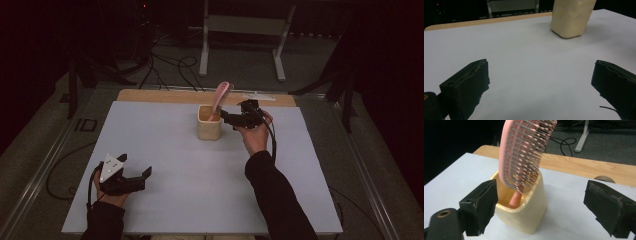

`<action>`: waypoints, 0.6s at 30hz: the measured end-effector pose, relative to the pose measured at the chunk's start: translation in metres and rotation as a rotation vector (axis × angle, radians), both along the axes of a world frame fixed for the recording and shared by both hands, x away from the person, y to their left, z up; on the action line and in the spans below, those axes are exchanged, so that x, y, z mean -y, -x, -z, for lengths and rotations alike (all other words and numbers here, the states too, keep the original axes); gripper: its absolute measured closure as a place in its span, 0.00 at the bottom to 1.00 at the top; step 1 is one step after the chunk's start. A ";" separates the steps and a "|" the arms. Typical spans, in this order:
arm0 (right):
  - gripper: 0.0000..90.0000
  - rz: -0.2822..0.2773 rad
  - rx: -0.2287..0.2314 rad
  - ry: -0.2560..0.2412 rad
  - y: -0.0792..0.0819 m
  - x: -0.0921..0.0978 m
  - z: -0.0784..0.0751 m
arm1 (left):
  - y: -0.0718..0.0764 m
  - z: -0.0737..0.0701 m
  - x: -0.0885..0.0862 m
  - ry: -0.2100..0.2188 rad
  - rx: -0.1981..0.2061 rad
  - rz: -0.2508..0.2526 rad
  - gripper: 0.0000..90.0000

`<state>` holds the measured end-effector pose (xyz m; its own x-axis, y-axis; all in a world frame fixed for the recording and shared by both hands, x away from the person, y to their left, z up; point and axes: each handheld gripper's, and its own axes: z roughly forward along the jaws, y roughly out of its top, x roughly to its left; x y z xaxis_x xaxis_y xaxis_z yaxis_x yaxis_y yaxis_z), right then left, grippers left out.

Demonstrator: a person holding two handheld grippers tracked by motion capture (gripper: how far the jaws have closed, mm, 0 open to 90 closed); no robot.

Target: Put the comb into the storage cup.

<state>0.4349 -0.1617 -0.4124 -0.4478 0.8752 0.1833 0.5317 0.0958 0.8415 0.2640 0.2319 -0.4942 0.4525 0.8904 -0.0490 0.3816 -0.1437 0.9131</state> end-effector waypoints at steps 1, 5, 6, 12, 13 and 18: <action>0.13 -0.001 0.004 0.002 0.001 0.001 0.000 | 0.000 0.000 0.000 -0.001 0.000 0.000 0.02; 0.12 -0.007 0.013 0.005 0.007 0.005 -0.003 | 0.000 0.000 0.000 -0.003 0.001 0.000 0.02; 0.12 -0.010 0.014 0.008 0.008 0.006 -0.003 | 0.000 0.000 0.000 0.000 0.002 0.000 0.02; 0.12 -0.028 0.029 0.041 0.018 0.015 -0.006 | 0.000 0.000 0.000 0.001 0.001 -0.002 0.02; 0.12 -0.030 0.034 0.043 0.020 0.017 -0.006 | 0.000 0.000 0.000 0.001 0.002 -0.002 0.02; 0.12 -0.035 0.045 0.031 0.031 0.027 -0.006 | 0.000 0.000 -0.001 0.001 0.002 -0.003 0.02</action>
